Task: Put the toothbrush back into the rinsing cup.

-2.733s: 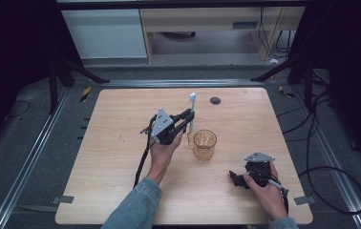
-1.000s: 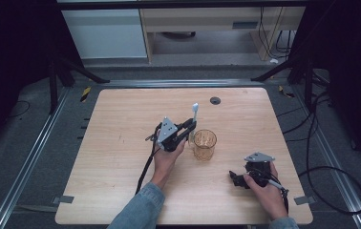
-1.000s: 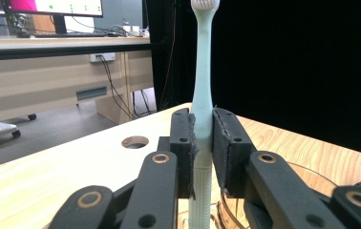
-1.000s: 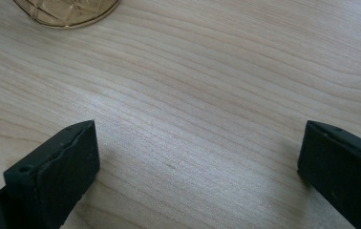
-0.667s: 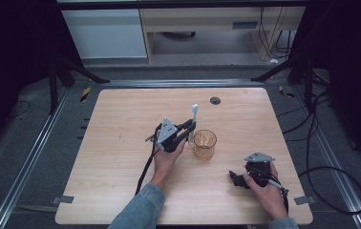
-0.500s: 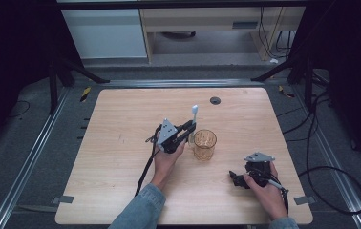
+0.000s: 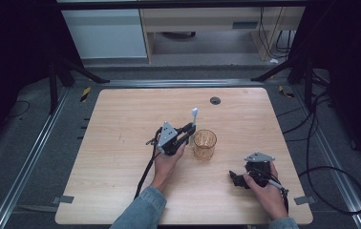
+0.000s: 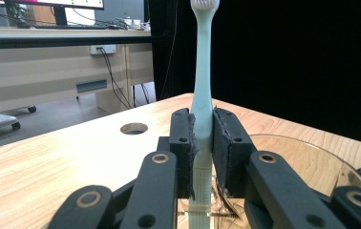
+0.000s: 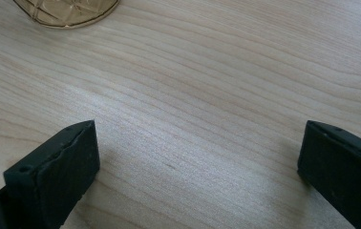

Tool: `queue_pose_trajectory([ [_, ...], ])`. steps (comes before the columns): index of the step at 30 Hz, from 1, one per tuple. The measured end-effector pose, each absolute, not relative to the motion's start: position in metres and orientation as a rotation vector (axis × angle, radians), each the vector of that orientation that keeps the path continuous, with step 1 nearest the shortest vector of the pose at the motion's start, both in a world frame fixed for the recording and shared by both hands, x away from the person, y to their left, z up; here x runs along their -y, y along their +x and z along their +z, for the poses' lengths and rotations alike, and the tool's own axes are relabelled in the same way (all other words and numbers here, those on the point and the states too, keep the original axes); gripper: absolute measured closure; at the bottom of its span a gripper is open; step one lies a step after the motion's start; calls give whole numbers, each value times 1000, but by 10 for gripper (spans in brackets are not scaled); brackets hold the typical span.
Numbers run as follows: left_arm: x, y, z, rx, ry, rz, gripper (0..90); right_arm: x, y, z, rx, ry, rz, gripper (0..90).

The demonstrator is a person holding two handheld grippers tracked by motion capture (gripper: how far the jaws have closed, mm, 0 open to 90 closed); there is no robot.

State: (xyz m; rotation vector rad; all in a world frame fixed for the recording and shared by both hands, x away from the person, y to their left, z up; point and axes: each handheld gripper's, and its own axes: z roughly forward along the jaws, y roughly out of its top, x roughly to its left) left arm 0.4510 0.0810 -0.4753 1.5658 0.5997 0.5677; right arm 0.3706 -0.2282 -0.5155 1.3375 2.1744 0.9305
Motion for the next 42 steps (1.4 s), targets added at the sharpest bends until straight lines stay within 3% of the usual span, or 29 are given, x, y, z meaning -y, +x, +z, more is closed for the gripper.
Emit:
queue_pose_trajectory([
  [42,-78,452,-484,-607,1574,584,771,228,371,-515,-2176,1336,932,7],
])
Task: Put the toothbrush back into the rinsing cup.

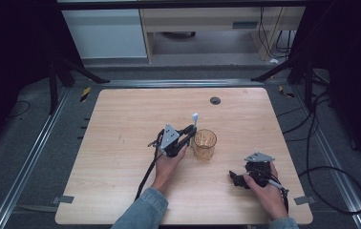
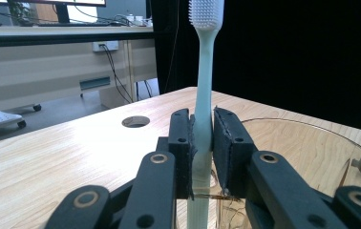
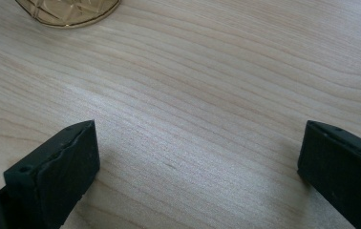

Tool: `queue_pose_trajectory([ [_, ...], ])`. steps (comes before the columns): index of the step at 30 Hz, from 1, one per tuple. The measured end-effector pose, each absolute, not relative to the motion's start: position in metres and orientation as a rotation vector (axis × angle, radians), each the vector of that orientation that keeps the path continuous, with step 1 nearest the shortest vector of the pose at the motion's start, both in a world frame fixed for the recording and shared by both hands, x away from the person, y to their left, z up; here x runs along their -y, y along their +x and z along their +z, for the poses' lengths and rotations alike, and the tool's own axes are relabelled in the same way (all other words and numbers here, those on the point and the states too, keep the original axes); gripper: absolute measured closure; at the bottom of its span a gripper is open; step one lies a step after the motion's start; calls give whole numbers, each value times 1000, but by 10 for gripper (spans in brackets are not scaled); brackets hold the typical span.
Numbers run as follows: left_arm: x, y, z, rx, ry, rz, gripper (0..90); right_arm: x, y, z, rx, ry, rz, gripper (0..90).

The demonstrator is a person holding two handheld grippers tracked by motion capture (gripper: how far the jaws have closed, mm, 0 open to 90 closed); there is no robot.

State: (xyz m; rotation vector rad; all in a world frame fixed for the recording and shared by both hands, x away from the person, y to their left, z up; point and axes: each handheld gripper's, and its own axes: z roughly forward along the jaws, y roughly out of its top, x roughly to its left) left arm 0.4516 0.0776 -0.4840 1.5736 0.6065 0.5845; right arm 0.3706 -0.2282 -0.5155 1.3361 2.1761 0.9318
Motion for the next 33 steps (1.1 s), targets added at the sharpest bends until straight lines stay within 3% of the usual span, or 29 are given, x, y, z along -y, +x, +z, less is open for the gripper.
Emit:
queue_pose_trajectory([
  [33,-83,447,-471,-613,1578,560,635,228,371,-515,-2176,1336,931,7],
])
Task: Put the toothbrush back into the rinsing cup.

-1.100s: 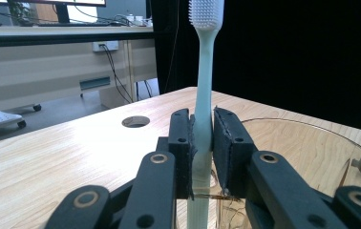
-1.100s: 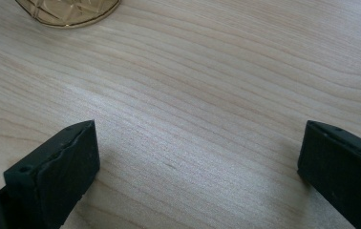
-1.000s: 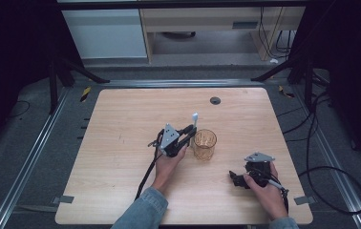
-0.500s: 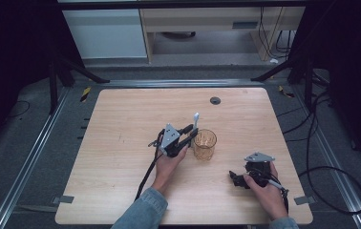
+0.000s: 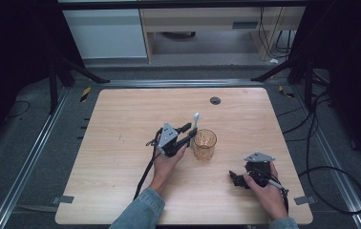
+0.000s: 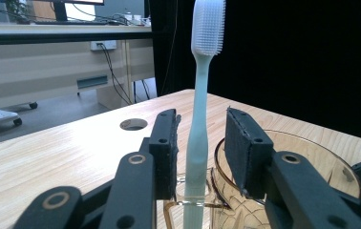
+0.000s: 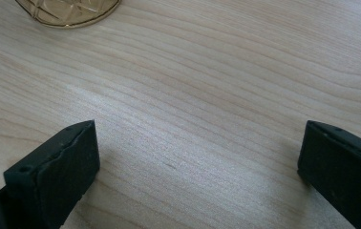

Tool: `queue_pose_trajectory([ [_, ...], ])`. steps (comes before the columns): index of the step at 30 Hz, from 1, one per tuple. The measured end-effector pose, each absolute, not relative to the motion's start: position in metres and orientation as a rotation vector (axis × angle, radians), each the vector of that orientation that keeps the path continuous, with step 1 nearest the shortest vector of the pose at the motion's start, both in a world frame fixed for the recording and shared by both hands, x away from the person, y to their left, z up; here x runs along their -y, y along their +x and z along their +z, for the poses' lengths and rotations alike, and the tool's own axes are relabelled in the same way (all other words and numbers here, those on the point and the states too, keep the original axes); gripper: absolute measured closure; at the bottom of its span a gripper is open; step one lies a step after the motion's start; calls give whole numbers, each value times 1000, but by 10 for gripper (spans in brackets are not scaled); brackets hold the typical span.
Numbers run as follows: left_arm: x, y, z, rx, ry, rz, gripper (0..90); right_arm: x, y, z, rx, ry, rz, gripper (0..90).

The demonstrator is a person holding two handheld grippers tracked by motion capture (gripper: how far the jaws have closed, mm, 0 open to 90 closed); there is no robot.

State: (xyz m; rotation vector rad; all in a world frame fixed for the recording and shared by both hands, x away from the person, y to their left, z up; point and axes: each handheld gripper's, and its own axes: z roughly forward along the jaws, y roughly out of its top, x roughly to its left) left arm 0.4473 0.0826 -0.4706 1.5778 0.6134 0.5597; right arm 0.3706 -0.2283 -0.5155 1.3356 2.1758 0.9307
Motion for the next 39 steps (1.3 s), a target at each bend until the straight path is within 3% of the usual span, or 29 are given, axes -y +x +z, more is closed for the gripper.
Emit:
queue_pose_trajectory([
  [25,-107,441,-459,-600,1671,512,436,228,370,-515,-2176,1338,932,7],
  [39,-134,439,-452,-612,1782,552,267,228,370,-515,-2176,1338,932,7],
])
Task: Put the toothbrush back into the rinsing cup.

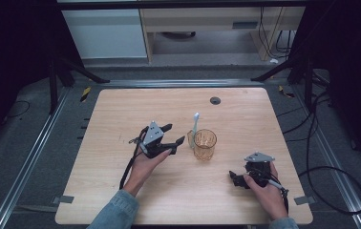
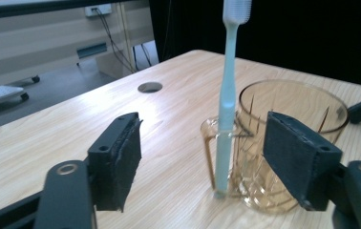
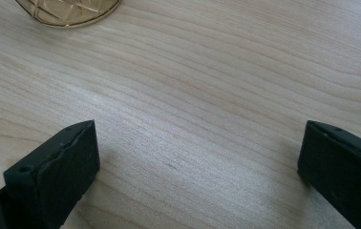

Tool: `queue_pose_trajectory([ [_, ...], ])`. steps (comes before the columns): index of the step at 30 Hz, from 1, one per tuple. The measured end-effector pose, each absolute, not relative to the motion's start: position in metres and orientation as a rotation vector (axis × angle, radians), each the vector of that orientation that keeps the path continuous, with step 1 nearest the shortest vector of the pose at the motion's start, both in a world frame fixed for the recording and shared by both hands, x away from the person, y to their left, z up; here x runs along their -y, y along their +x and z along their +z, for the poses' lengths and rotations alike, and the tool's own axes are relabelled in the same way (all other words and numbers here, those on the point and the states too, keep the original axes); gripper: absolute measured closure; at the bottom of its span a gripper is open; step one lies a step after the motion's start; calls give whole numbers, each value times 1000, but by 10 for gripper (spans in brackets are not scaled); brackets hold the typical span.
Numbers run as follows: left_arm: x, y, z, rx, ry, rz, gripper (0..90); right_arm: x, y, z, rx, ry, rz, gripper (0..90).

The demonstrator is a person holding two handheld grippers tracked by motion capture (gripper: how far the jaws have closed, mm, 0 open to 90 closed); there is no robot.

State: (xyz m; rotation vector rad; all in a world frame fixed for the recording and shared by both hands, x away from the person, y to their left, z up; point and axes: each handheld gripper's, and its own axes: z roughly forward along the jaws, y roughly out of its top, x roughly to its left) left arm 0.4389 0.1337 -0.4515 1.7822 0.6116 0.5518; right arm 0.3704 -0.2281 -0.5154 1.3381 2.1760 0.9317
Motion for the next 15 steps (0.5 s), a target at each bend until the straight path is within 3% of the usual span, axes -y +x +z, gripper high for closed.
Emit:
queue_pose_trajectory([
  [15,-154,437,-450,-687,1847,535,111,228,371,-515,-2176,1335,930,7],
])
